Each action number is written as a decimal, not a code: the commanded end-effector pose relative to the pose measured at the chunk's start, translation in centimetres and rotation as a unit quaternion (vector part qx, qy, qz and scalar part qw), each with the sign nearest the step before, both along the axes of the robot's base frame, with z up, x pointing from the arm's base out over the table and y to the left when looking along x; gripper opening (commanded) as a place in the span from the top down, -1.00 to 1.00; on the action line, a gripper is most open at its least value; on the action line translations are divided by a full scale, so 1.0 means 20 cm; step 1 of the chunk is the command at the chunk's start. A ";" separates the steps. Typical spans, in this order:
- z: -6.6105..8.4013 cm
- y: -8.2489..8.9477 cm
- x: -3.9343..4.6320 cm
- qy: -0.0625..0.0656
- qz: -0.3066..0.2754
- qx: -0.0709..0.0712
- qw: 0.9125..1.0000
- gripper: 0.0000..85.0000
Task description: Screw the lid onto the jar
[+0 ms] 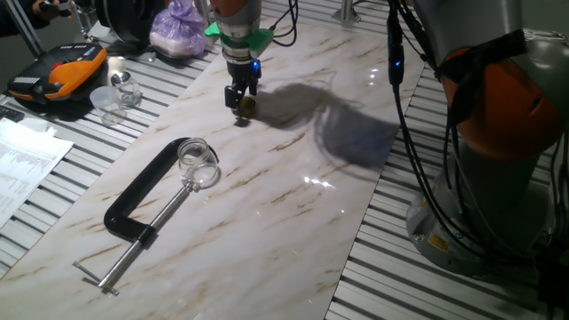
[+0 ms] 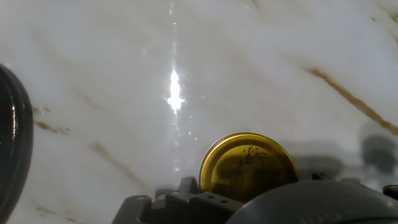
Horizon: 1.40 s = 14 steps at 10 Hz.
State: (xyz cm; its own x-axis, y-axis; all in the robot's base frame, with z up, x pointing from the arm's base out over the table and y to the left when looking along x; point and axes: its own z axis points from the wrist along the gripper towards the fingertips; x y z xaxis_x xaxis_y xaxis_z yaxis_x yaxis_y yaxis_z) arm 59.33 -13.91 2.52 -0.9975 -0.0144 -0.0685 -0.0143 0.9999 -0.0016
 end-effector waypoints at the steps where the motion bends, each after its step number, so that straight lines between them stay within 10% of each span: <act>1: 0.00 0.00 0.002 0.000 0.000 0.000 1.000 -0.60; 11: -0.01 0.00 0.000 0.001 0.009 0.002 1.000 -0.60; 14: -0.01 0.00 0.000 0.005 0.015 0.001 1.000 0.20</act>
